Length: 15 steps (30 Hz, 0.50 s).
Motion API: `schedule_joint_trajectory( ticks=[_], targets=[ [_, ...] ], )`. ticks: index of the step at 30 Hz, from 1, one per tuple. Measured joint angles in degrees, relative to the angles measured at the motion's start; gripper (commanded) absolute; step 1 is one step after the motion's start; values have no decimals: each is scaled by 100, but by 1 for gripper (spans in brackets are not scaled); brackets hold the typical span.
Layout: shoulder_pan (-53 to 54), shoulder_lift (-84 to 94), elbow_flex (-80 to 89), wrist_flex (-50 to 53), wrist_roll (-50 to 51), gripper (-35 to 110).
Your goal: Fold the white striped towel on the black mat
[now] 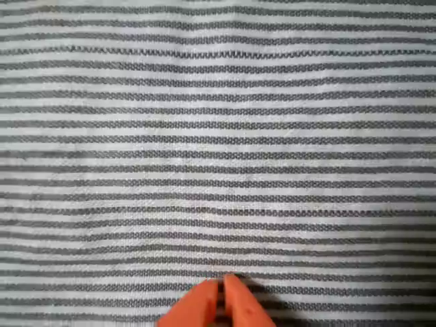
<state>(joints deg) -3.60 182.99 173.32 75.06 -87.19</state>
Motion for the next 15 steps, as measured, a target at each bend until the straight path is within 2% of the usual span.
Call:
schedule_joint_trajectory(
  ticks=[15],
  targets=[
    [-1028,-1775,-1292,255,703,0]
  ],
)
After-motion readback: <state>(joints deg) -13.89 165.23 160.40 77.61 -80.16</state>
